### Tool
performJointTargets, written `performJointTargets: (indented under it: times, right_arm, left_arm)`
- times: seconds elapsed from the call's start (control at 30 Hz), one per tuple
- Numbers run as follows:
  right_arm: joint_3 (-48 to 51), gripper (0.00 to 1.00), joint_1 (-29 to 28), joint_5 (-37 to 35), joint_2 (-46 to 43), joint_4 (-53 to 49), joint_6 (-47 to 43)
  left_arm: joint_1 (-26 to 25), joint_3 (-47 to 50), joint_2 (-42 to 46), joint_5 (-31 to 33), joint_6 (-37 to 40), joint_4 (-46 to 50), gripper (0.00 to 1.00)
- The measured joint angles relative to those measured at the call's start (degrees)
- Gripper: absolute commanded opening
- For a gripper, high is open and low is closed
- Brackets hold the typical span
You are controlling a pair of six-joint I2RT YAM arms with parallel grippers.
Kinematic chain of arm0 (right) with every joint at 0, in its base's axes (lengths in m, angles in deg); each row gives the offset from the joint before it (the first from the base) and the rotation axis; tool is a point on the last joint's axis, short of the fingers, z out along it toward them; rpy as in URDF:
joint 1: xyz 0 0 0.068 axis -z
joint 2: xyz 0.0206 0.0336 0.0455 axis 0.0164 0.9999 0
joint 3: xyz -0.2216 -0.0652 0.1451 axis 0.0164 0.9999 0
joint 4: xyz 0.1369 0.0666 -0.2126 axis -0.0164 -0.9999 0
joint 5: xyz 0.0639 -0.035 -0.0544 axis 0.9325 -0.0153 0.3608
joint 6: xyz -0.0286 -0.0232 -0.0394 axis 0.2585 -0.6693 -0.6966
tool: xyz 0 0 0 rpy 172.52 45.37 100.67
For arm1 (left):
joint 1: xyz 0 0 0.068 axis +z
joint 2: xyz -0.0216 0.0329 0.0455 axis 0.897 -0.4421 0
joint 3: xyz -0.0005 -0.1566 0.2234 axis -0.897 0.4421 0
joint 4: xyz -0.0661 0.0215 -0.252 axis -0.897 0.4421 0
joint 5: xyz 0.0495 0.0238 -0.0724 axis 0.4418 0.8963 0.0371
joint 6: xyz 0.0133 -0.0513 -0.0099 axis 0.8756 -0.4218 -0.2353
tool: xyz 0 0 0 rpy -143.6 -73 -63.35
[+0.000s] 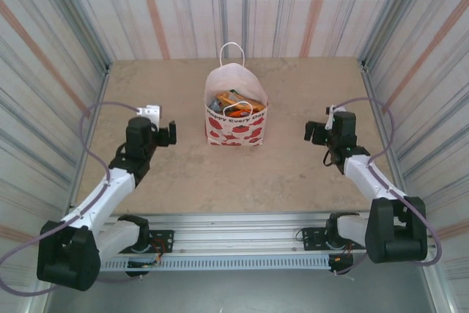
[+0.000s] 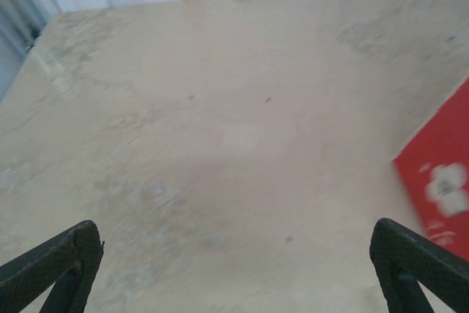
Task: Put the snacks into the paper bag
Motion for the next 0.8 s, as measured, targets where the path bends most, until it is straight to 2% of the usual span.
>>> performJointTargets:
  times: [0.17, 0.3, 0.43, 0.57, 0.8]
  right_arm:
    - [8.3, 0.99, 3.7, 3.3, 0.4, 13.1, -3.7]
    - [10.3, 0.99, 5.3, 4.9, 4.4, 22.9, -4.8]
    - [10.2, 0.99, 7.3, 7.3, 11.2, 31.6, -4.8]
    - [9.4, 0.99, 7.2, 8.4, 20.7, 38.1, -4.8]
    - [7.8, 0.99, 6.4, 7.5, 21.6, 39.8, -4.8]
  left_arm:
    - [3.8, 7.4, -6.7, 3.1, 0.6, -12.4, 0.99]
    - [4.3, 8.5, -13.6, 3.3, 1.2, -20.6, 0.99]
    - [7.0, 9.7, -23.6, 1.5, 1.7, -36.9, 0.99]
    - [8.6, 9.3, -28.0, -0.1, 1.3, -37.8, 0.99]
    - [9.6, 7.1, -27.7, -0.8, 0.5, -38.7, 0.99]
